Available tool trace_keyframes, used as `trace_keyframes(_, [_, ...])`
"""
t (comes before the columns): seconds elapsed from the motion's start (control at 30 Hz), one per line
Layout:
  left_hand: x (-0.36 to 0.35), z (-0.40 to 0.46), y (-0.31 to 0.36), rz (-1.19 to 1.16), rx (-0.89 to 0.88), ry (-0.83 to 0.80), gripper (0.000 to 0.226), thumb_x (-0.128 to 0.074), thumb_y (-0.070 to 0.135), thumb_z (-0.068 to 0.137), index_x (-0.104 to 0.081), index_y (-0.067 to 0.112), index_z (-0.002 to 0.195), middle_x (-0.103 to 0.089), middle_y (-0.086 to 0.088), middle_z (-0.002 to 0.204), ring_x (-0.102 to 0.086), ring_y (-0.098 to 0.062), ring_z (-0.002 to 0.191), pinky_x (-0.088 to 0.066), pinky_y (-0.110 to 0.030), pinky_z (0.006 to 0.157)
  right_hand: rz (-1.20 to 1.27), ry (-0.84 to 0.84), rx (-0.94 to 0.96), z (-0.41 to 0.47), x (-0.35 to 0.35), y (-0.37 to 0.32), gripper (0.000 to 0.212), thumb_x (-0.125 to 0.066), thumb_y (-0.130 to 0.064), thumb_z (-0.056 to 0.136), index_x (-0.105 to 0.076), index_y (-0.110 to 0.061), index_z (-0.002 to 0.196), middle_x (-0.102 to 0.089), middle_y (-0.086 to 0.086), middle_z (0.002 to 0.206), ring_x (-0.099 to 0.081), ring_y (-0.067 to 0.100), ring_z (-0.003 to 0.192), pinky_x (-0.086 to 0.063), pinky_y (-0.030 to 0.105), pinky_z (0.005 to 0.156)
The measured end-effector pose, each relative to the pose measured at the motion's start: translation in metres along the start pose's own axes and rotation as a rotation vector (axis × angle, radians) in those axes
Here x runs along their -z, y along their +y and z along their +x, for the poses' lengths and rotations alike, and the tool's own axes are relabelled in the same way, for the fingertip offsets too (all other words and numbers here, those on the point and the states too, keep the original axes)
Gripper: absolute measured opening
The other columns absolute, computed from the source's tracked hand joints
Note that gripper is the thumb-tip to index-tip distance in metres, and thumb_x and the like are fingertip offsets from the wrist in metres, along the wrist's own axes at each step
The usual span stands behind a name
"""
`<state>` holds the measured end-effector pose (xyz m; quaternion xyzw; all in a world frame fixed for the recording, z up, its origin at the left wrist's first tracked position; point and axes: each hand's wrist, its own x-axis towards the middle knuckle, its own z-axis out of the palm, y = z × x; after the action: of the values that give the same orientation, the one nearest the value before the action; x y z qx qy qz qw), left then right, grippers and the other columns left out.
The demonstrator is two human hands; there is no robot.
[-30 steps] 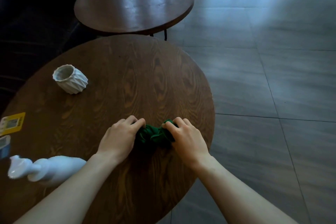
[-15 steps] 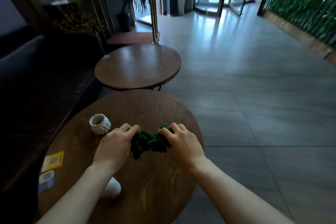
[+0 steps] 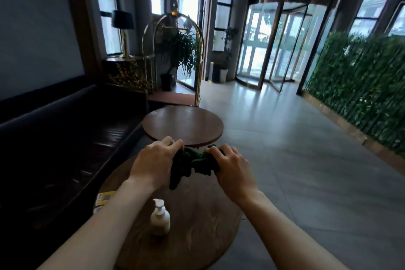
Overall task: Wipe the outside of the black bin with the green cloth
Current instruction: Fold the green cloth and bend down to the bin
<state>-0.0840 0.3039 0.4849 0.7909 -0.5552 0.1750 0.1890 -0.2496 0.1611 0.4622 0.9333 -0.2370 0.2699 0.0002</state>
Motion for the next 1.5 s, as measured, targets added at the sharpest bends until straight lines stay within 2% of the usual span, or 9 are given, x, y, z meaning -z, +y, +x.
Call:
trace_keyframes(0.27, [0.078,-0.052,0.000,-0.013,0.020,0.038,0.023,-0.056,0.014,0.091,-0.056,0.027,0.111,-0.060,0.003,0.101,-0.064,-0.028,0.087,-0.055,-0.044,0.070,-0.016,0.047,0.019,-0.019,0.064,-0.061,0.043,-0.067,-0.014,0.091,-0.061,-0.023,0.133,-0.062,0.007,0.115,-0.059,0.032,0.103,-0.056,0.043,0.072])
trace_keyframes(0.37, [0.099,-0.059,0.006,0.000,0.022,0.037,0.027,-0.061,0.013,0.090,-0.056,0.027,0.112,-0.060,0.003,0.103,-0.064,-0.028,0.090,-0.055,-0.046,0.075,-0.010,0.067,0.033,-0.023,0.080,-0.073,0.044,-0.066,-0.011,0.090,-0.062,-0.023,0.131,-0.062,0.008,0.114,-0.059,0.033,0.102,-0.056,0.044,0.071])
trace_keyframes(0.7, [0.125,-0.056,0.050,0.054,0.038,0.078,0.025,-0.055,0.013,0.095,-0.055,0.028,0.114,-0.060,0.005,0.105,-0.064,-0.025,0.093,-0.056,-0.044,0.076,0.007,0.102,0.071,-0.036,0.117,-0.054,0.043,-0.063,-0.009,0.091,-0.059,-0.024,0.132,-0.061,0.007,0.117,-0.058,0.033,0.104,-0.056,0.046,0.072])
trace_keyframes(0.93, [0.121,-0.046,0.095,0.086,0.036,0.086,0.025,-0.055,0.009,0.095,-0.056,0.027,0.114,-0.061,0.004,0.104,-0.064,-0.024,0.089,-0.057,-0.044,0.074,0.045,0.126,0.058,-0.051,0.131,-0.016,0.040,-0.066,-0.007,0.090,-0.061,-0.022,0.127,-0.062,0.008,0.112,-0.059,0.033,0.100,-0.056,0.045,0.070])
trace_keyframes(1.1, [0.108,-0.049,0.122,0.095,0.058,0.052,0.024,-0.058,0.014,0.095,-0.056,0.028,0.114,-0.060,0.005,0.103,-0.064,-0.024,0.089,-0.058,-0.043,0.075,0.075,0.127,0.059,-0.070,0.126,0.007,0.043,-0.069,-0.006,0.087,-0.062,-0.023,0.126,-0.063,0.006,0.110,-0.061,0.032,0.096,-0.054,0.040,0.066])
trace_keyframes(1.5, [0.034,-0.115,0.147,0.037,0.136,-0.092,0.030,-0.059,0.010,0.091,-0.058,0.029,0.114,-0.062,0.006,0.102,-0.065,-0.024,0.088,-0.057,-0.042,0.072,0.149,-0.037,0.022,-0.143,0.073,0.030,0.045,-0.067,-0.011,0.091,-0.058,-0.022,0.135,-0.060,0.006,0.116,-0.058,0.028,0.104,-0.057,0.045,0.077])
